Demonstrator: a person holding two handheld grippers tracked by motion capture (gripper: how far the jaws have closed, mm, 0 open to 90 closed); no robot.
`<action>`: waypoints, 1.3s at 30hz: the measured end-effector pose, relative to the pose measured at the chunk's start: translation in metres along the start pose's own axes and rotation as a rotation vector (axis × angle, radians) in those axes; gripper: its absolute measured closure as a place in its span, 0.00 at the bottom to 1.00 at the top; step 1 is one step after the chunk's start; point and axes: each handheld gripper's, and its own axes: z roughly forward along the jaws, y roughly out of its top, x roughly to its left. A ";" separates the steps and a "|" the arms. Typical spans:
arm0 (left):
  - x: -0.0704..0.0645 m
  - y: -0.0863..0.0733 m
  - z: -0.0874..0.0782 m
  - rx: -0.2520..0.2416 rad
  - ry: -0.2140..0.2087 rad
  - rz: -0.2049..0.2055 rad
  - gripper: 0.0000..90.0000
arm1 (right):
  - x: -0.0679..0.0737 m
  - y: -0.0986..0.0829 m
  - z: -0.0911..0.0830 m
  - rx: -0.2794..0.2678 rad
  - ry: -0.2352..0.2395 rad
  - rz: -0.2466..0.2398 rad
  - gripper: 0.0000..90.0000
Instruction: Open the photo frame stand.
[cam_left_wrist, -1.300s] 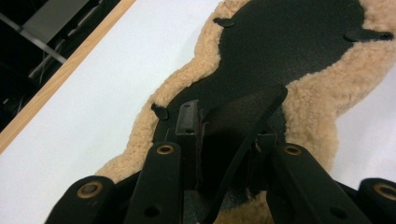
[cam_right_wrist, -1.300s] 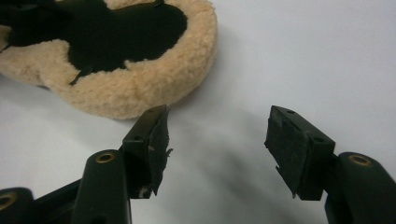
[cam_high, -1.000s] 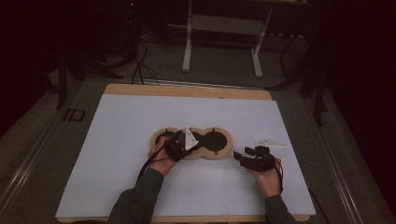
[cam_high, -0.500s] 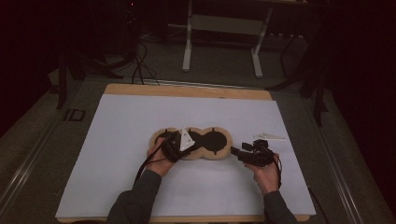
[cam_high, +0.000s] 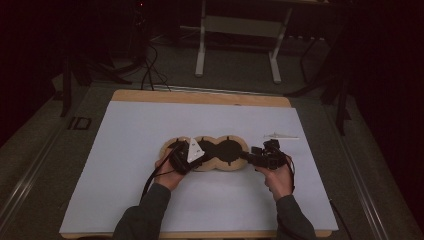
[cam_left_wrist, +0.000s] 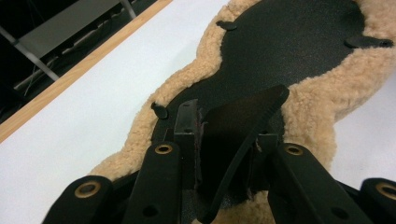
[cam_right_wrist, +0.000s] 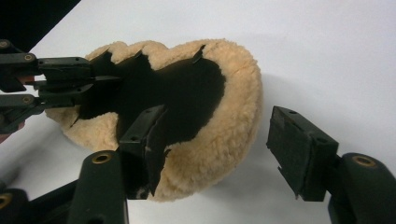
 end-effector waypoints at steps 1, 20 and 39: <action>0.000 0.000 -0.001 -0.002 0.000 -0.003 0.81 | 0.000 0.001 0.002 0.010 0.000 0.003 0.40; 0.010 -0.006 -0.010 -0.078 -0.022 -0.097 0.80 | 0.006 0.016 0.019 0.095 0.123 0.063 0.30; 0.012 -0.012 -0.023 -0.117 -0.017 -0.134 0.76 | 0.015 0.025 0.010 0.069 0.176 0.088 0.45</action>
